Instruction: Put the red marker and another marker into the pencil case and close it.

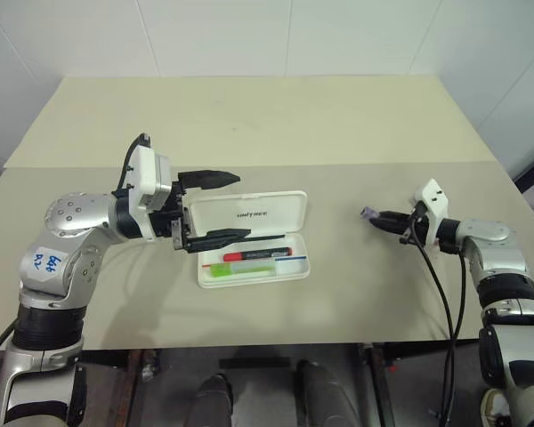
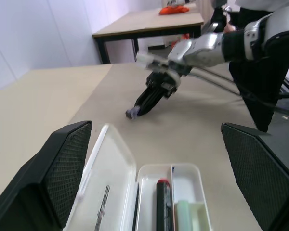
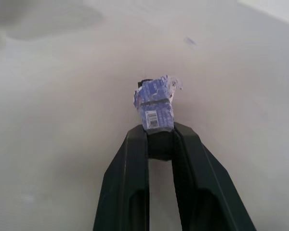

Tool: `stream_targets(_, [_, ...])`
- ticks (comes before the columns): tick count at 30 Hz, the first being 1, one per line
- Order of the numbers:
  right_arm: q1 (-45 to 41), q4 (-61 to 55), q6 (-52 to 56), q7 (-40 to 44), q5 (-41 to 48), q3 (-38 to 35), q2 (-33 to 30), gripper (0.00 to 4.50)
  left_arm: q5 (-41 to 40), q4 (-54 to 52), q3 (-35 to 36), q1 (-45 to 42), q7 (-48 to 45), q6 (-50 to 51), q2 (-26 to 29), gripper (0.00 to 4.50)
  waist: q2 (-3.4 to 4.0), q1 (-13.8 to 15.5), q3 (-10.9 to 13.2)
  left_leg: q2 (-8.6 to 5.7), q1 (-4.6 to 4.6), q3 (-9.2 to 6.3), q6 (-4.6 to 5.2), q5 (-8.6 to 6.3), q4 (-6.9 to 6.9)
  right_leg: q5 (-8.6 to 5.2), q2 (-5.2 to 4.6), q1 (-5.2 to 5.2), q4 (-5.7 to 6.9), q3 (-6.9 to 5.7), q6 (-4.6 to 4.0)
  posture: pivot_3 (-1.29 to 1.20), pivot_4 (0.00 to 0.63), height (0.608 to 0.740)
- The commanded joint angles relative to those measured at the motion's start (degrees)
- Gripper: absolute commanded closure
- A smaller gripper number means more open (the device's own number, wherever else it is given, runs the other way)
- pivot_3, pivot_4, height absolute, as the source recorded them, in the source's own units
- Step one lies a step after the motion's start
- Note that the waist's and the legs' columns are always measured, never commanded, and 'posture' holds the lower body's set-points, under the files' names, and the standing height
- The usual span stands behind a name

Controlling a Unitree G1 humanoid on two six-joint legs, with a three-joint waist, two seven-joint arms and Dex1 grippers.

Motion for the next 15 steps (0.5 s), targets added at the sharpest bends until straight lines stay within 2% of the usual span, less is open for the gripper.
stream_targets(1, [5.42, -23.64, 7.81, 4.77, 6.42, 0.51, -1.46, 4.17, 2.01, 1.16, 2.16, 2.85, -2.22, -4.21, 2.29, 0.0, 0.02, 0.11, 0.0, 0.0, -0.01, 0.0, 0.0, 0.0, -0.05, -0.01, 0.0, -0.03, 0.01, 0.0, 0.0, 0.0, 0.15, 0.74])
stream_targets(4, [11.17, -42.43, 17.43, 4.92, 11.83, 2.41, -1.16, 4.17, 4.68, 2.34, 2.17, 7.11, -5.17, -8.88, 4.52, 0.0, 0.06, 0.17, 0.0, 0.01, -0.02, -0.01, -0.03, -0.02, -0.13, -0.12, 0.01, -0.13, 0.11, 0.01, 0.02, 0.0, 0.15, 0.74])
stream_targets(7, [13.71, -51.39, 22.64, 3.54, 13.99, 4.49, -0.4, 4.17, 5.55, 2.43, 2.12, 9.44, -6.28, -11.01, 5.09, 0.0, 0.05, 0.55, 0.0, 0.02, -0.05, 0.0, -0.04, -0.05, -0.09, -0.17, 0.0, -0.13, 0.09, 0.0, -0.01, 0.0, 0.15, 0.74])
stream_targets(11, [15.21, -57.05, 25.63, 2.62, 14.06, 9.19, 1.19, 4.17, 6.05, 2.66, 2.04, 11.31, -6.79, -12.53, 5.18, 0.0, 0.02, 1.0, -0.01, 0.02, -0.04, 0.0, -0.03, -0.06, -0.04, -0.18, 0.0, -0.08, 0.02, 0.0, -0.06, 0.0, 0.15, 0.74])
stream_targets(15, [14.99, -54.75, 24.05, 2.09, 10.94, 13.03, 2.5, 4.17, 6.54, 3.33, 1.8, 11.63, -7.1, -13.55, 5.05, 0.0, 0.02, 1.03, -0.02, 0.02, -0.04, 0.03, -0.02, -0.05, -0.04, -0.23, 0.0, -0.08, -0.04, 0.0, -0.2, 0.0, 0.15, 0.74])
